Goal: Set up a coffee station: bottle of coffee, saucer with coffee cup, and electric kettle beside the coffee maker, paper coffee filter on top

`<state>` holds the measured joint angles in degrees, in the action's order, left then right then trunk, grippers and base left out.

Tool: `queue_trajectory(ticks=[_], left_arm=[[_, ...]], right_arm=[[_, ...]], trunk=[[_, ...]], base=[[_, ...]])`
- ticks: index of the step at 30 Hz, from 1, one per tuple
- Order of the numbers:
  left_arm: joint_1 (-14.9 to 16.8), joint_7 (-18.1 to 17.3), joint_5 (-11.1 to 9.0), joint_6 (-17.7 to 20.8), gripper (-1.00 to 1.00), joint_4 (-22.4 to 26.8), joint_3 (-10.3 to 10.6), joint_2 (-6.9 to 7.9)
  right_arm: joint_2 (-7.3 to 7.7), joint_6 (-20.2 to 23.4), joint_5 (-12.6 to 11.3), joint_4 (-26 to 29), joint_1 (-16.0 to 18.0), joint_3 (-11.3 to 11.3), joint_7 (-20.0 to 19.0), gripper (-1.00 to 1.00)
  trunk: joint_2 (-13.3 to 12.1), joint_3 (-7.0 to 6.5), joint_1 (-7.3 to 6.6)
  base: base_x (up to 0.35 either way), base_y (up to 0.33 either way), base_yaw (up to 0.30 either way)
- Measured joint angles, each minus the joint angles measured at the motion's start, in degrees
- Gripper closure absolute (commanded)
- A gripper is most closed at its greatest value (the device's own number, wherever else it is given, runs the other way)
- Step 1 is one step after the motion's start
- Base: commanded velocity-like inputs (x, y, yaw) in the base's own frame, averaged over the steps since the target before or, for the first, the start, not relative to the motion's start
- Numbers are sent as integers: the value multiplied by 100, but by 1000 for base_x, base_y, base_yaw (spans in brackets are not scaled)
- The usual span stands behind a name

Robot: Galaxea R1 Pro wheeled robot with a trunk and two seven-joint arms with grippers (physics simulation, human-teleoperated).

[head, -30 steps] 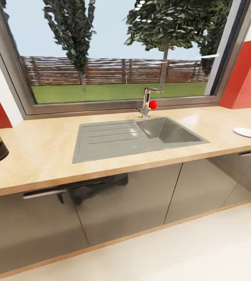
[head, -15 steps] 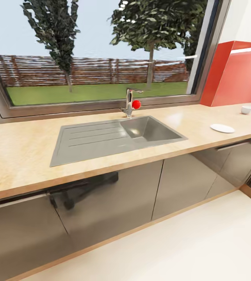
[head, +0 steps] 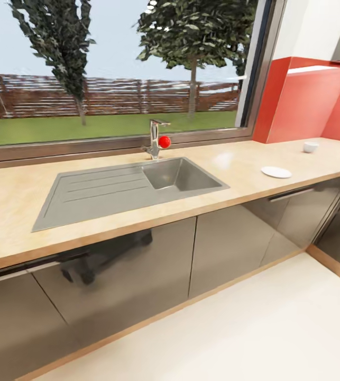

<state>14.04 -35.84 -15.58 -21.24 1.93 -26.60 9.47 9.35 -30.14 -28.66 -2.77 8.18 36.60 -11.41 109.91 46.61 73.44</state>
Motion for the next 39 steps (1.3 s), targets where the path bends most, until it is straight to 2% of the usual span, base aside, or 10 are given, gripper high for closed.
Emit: queue_trajectory(ticks=[20,39], left_arm=[[0,1,0,6,-100,1,-1,0],[-1,1,0,10,-100,1,-1,0]], right_arm=[[0,-4,0,-1,0,1,3,-100],[0,-16,6,-4,2,5,18,-100]], trunk=[[0,0,0],[0,0,-1]], base=[[0,-14,-249],[67,-277,-22]])
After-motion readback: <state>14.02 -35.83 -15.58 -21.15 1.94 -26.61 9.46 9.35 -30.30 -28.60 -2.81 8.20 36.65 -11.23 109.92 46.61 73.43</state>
